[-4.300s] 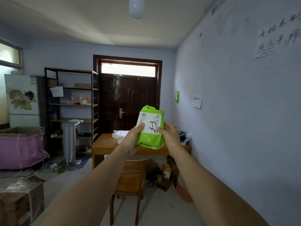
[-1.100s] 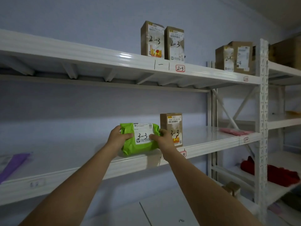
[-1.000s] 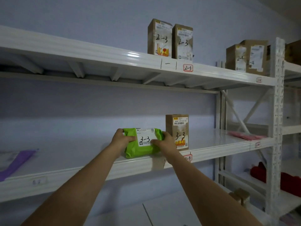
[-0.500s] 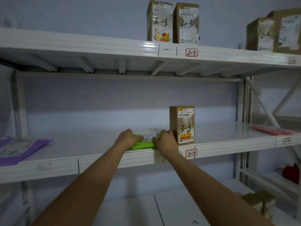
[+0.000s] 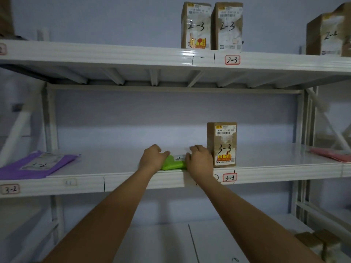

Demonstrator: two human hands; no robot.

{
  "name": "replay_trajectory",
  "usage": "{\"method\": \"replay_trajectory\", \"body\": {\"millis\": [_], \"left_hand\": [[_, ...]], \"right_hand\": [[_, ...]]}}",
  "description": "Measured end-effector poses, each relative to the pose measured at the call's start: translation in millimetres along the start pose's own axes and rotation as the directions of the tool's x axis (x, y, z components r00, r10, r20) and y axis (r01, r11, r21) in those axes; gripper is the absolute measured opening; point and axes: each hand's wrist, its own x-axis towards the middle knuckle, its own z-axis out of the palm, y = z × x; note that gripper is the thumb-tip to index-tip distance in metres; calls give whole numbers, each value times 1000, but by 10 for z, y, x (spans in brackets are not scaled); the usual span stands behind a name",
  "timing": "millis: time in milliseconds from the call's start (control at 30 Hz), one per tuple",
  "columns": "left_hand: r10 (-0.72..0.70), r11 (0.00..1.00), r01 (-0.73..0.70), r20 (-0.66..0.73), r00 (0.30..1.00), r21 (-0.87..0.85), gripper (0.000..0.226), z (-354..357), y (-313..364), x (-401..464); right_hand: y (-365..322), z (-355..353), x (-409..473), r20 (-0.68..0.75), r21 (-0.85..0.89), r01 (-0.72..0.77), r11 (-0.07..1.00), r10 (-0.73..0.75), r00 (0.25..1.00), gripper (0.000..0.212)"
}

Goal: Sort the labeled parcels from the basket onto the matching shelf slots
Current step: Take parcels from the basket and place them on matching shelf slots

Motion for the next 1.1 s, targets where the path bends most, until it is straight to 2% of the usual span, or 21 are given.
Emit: {"method": "replay_trajectory", "body": {"millis": [100, 267, 367, 500, 600, 700, 767, 967, 1100], "left_hand": [[5, 1000, -8, -149, 989, -22, 31, -188, -78, -99], [45, 997, -26, -249, 968, 79, 22, -750, -427, -368], [48, 989, -4, -299, 953, 145, 21, -1241, -822, -609], [-49, 978, 117, -349, 936, 175, 20, -1963, -1619, -1112], [-198, 922, 283, -308, 931, 266, 19, -2487, -2362, -1691], [-358, 788, 441, -264, 896, 428, 25, -3017, -3166, -2351], [-455, 690, 522, -260, 852, 501, 28, -3371, -3690, -2800], [-681, 440, 668, -262, 684, 601, 30, -4243, -4871, -3987], [-798, 318, 749, -262, 542, 582, 31, -4579, -5388, -4678]], "right_hand": [[-174, -25, -39, -35, 28, 119, 992, -118, 992, 32], [-820, 128, -178, -23, 213, 268, 940, -269, 963, 29], [-1381, 307, -436, 17, 378, 346, 859, -380, 925, 24], [-2161, 666, -965, 130, 566, 345, 748, -495, 859, 20], [-2684, 1017, -1485, 268, 627, 274, 729, -532, 803, 20], [-3169, 1405, -2081, 456, 634, 199, 747, -569, 684, 27], [-3507, 1687, -2484, 532, 626, 206, 752, -605, 592, 29], [-4627, 2289, -3722, 628, 630, 287, 722, -690, 360, 25], [-5258, 2524, -4617, 600, 715, 395, 577, -796, 76, 18]]}}
